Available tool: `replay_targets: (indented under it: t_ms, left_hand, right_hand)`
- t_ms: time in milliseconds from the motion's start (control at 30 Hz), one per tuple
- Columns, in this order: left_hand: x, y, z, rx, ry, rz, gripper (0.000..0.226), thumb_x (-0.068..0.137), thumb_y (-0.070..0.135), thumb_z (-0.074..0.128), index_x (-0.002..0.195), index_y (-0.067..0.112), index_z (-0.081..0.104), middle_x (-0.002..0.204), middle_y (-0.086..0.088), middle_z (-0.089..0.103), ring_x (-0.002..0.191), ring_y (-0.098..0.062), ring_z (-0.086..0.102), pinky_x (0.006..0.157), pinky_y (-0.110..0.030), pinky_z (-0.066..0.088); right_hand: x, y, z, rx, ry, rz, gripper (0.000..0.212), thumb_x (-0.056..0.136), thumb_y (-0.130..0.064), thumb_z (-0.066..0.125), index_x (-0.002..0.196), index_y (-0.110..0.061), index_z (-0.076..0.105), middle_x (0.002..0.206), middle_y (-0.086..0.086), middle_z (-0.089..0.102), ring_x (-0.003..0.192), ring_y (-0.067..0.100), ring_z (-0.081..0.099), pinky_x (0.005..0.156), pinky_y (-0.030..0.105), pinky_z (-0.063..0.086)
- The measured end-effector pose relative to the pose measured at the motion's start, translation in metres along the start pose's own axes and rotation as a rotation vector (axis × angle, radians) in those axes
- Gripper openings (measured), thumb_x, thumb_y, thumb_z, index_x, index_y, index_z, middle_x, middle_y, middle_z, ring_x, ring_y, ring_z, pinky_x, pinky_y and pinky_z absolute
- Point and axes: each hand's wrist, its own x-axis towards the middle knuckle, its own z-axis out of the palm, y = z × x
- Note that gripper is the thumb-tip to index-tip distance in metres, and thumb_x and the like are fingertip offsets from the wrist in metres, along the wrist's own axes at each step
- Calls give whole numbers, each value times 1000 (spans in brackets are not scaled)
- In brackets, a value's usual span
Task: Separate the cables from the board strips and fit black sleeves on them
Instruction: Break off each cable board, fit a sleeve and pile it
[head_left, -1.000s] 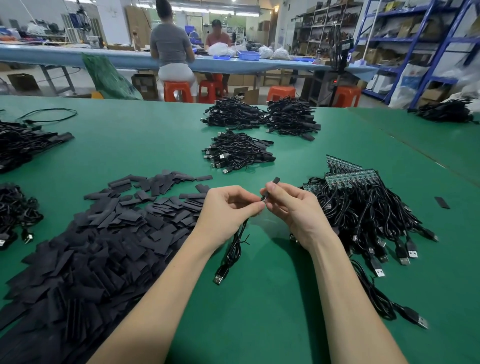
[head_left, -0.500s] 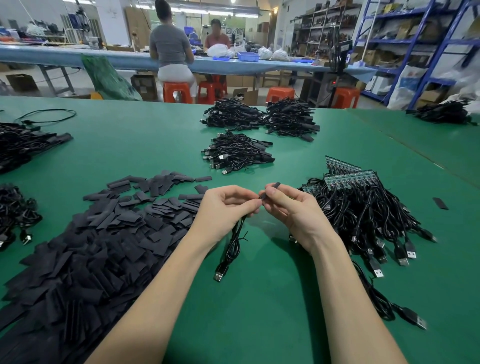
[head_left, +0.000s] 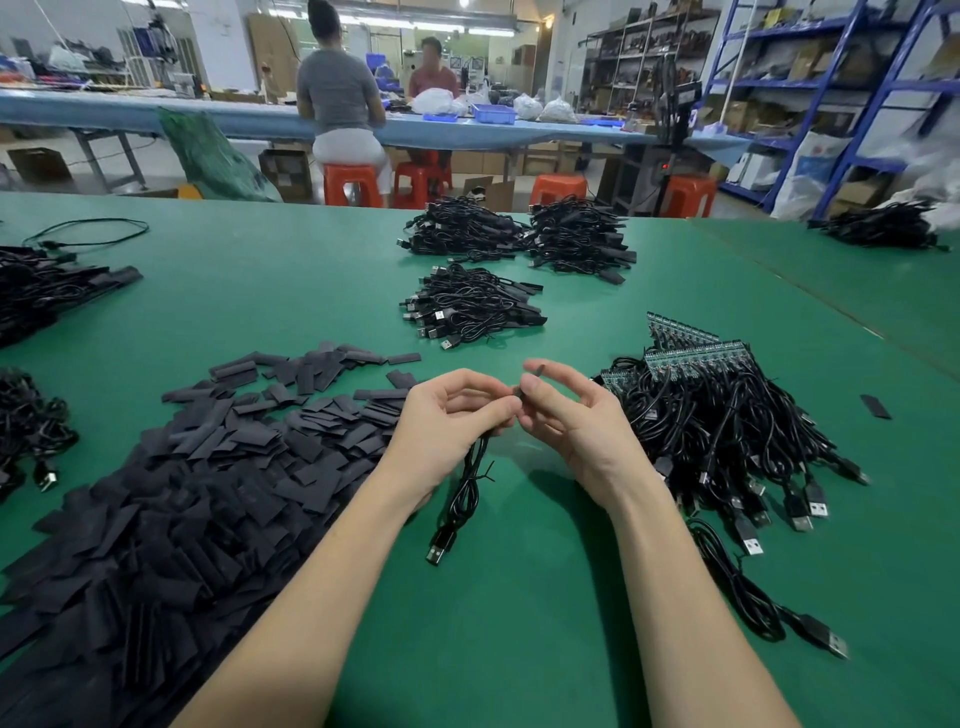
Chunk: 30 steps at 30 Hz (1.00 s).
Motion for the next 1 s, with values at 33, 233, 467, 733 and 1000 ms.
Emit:
replay_targets:
  t_ms: [33,233,467,733,1000]
  left_hand:
    - [0,-1,1,-5,5,-10,12,80,0,80,88,7,73,79,-13,76,70,-16,70,69,-22,55]
    - [1,-4,4,-88,68,-34,8,82,-1,77,85,5,72,75,-14,76,66,-14,71,67,-19,55]
    - [-2,-6,14,-124,139,-42,8,82,-5,76,84,0,70,75,-11,76,67,-14,72,66,-20,56]
    - [-1,-4,14,14,133,-69,13,83,6,80,90,10,70,82,-6,75,72,-14,70,70,-22,57]
    - [-2,-1,3,300,23,-83,37,86,21,79,112,31,54,103,3,70,78,-12,74,64,-16,53]
  right_hand:
    - [1,1,0,-24,22,-37,31,83,-13,78,113,-14,70,89,15,76,72,17,71,71,22,58]
    - [2,6,8,-74,87,-160,25,87,-9,77,110,-16,74,87,17,77,73,22,72,71,26,60]
    - [1,10,7,-73,119,-144,27,86,-8,78,112,-13,74,88,18,77,76,25,73,74,29,61]
    - [2,9,11,-85,199,-211,24,87,-5,77,109,-15,74,83,14,78,72,19,72,69,26,60]
    - [13,3,3,122,449,-314,23,92,-10,74,114,-15,67,80,6,77,75,18,68,65,22,56]
